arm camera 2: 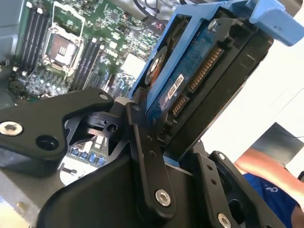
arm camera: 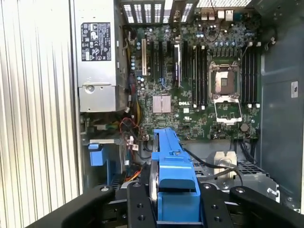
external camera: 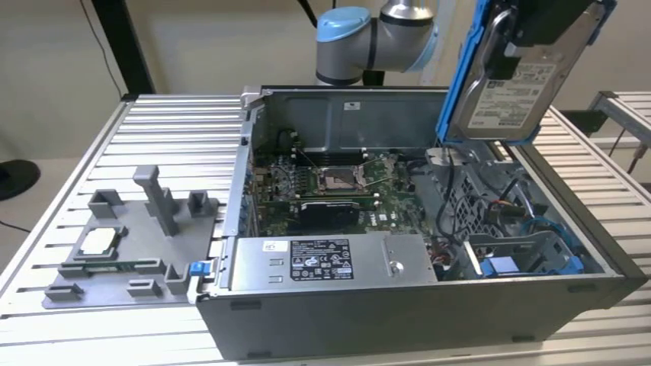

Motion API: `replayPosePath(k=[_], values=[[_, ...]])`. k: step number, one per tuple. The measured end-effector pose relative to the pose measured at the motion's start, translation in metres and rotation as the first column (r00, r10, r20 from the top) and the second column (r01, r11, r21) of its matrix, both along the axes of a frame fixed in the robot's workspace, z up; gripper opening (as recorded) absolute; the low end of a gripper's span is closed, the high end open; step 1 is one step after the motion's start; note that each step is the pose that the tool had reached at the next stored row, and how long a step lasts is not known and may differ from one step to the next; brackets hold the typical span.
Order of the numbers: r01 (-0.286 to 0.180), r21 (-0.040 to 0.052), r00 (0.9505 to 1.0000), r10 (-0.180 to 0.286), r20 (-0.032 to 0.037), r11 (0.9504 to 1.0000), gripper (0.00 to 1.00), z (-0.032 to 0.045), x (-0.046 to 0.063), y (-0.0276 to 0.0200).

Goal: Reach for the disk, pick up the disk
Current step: 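Pick up the disk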

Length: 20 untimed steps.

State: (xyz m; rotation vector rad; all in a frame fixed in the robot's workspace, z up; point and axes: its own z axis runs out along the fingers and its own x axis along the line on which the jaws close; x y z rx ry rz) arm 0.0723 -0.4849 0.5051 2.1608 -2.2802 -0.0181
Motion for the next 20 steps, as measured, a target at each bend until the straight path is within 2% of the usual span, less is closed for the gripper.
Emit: replayPosePath(k=[9,15,20], values=[[0.000,0.0001,1.0000,0.000,-0.0017,1.0000,0.00,-0.0029,0.008,-0.0205],[0.000,0.0000,1.0000,0.000,-0.0020,1.0000,0.00,-0.0052,0.013,-0.0309],[0.000,0.0001,1.0000,0.000,-0.0020,1.0000,0.00,-0.0078,0.017,-0.0370]])
